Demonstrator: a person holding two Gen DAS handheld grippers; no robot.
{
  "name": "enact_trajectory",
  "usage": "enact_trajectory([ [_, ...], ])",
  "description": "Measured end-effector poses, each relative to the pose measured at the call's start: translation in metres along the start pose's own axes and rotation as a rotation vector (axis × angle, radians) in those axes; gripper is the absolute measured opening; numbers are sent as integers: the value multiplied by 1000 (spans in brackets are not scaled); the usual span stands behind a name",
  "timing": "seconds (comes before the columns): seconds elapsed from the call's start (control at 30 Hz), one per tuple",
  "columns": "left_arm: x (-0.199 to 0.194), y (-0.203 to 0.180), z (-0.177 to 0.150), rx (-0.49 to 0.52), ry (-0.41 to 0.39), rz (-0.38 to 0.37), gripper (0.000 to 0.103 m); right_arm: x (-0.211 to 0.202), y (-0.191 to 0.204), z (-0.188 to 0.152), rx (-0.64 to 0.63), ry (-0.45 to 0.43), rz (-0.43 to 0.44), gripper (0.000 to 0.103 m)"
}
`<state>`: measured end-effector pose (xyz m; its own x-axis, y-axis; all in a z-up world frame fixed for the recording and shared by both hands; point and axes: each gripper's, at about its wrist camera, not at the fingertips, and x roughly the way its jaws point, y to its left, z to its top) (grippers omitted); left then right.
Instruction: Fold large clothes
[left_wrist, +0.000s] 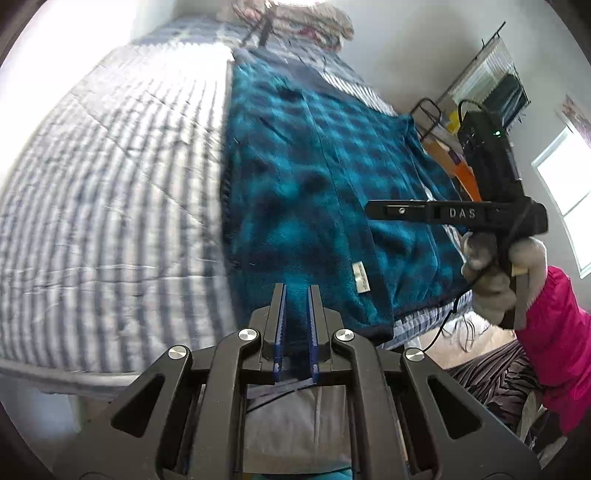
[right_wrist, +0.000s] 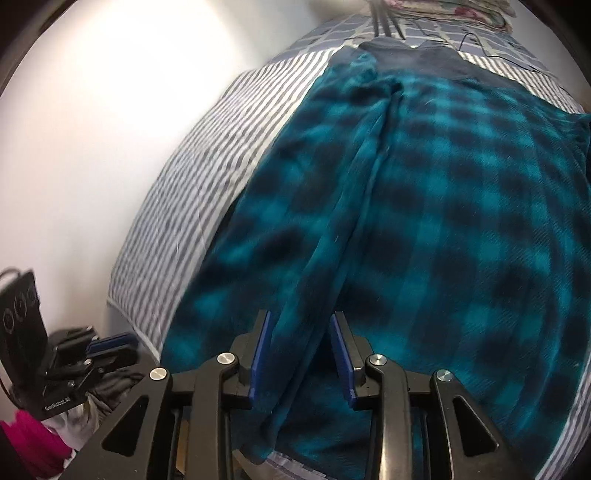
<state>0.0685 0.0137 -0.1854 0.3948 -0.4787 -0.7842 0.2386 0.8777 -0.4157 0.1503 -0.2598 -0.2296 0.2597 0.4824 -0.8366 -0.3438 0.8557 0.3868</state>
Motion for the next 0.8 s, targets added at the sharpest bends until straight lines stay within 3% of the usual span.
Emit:
enact_trajectory([
  [0.2,42,-10,-11,58,81,50,7,29,-4,-14,-48,45,-70,34],
  [0.3,66,1,-20,13,140,54,7,39,-3,-19,-77,59,-99,34],
  [0.4,68,6,-19,-12,134,42,7,41,-2,-19,-76,57,-105,34],
  [0.6,28,-10,-15,46,4,39,7,9,12,-28,-121,-41,-128,36],
  [0.77,-13,-36,-5,146,-160,21,8,-44,12,-44,-101,-237,-150,53],
  [0.8,-20,-43,-1,168,-184,16,16,-51,10,-44,-99,-257,-161,55],
])
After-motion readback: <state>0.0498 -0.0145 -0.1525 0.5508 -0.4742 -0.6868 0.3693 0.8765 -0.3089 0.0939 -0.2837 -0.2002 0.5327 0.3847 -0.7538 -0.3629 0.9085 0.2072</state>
